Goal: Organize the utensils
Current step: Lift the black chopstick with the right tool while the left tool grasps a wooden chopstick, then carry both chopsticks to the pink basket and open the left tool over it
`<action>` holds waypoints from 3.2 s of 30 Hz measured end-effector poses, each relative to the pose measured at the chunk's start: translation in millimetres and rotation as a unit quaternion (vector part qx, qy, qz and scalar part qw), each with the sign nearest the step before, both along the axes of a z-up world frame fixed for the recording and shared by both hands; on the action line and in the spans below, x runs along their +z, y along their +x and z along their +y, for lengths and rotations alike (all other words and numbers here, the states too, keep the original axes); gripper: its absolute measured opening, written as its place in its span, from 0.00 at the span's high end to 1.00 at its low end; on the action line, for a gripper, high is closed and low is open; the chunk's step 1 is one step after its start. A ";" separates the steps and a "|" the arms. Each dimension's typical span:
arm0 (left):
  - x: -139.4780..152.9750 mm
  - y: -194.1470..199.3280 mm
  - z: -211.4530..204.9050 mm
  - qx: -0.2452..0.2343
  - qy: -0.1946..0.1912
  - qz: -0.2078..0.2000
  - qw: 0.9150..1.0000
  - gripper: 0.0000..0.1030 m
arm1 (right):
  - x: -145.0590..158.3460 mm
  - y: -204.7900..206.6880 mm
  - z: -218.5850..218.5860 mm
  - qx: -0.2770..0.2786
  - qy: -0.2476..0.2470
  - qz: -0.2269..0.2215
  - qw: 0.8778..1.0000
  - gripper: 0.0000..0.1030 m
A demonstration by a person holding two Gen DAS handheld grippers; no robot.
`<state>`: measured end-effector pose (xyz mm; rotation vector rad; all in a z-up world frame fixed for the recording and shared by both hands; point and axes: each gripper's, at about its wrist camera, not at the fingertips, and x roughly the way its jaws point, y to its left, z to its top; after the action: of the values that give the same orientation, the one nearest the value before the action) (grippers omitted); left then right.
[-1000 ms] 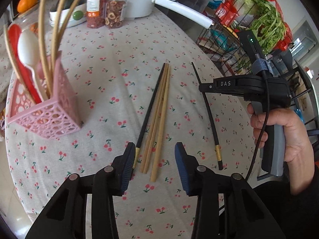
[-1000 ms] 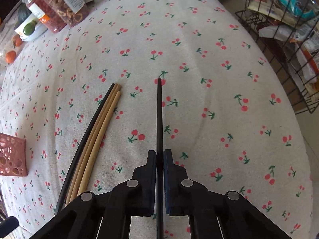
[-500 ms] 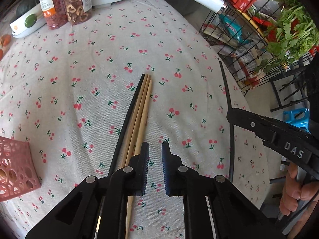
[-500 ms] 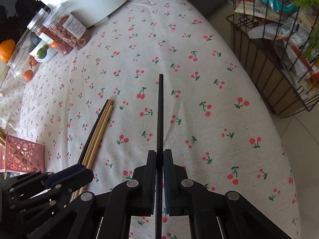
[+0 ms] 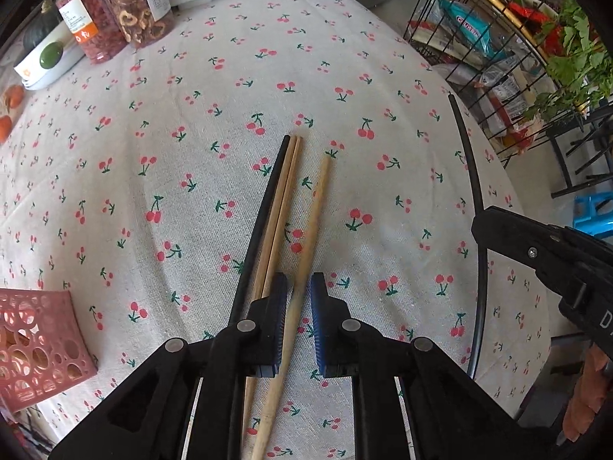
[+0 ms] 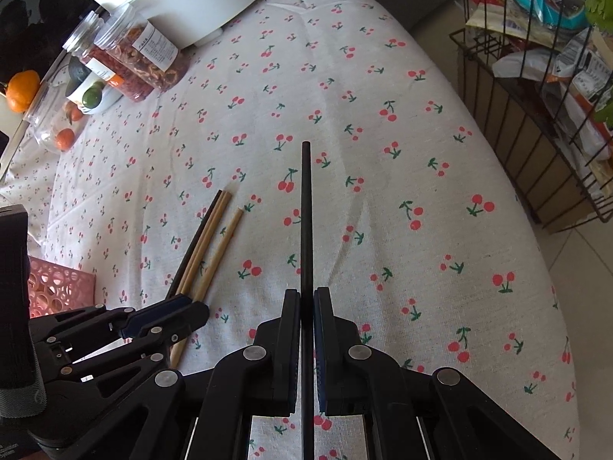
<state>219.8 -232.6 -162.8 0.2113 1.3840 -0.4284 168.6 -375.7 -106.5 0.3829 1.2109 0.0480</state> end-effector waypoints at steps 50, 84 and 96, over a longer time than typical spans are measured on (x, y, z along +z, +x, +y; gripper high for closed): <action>198.2 -140.6 243.2 0.105 -0.230 -0.289 0.924 0.94 | 124.1 -69.6 150.7 0.058 -0.019 -0.206 0.977 0.96; 164.6 -71.4 269.8 0.183 -0.167 -0.402 0.881 0.92 | 160.8 -84.0 182.2 0.099 -0.008 -0.294 0.951 0.96; 166.1 -101.5 298.9 0.217 -0.178 -0.320 0.905 0.35 | 181.8 -87.7 197.4 0.108 0.003 -0.346 0.932 0.96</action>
<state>118.4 66.4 3.3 -0.2449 0.6542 -0.1990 80.9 -178.4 75.3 0.2041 0.5458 0.3493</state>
